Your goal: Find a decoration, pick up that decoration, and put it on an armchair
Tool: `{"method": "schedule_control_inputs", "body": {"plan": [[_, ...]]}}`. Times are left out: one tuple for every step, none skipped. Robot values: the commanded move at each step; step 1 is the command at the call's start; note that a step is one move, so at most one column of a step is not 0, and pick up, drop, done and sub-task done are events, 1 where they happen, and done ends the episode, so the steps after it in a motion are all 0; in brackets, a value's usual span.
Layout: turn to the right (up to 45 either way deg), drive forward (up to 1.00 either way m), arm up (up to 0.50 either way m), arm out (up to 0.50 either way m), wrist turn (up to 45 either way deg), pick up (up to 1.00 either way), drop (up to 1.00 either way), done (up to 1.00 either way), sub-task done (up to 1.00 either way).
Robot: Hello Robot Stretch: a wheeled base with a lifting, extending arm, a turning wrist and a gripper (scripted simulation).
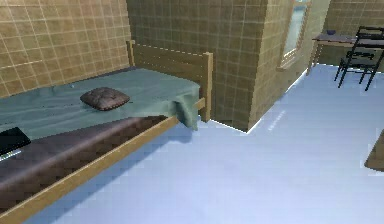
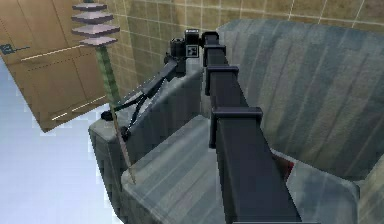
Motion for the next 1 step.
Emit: {"method": "schedule_control_inputs", "body": {"plan": [[0.0,0.00,0.00,0.00,45.0,0.00,0.00,0.00,0.00]]}}
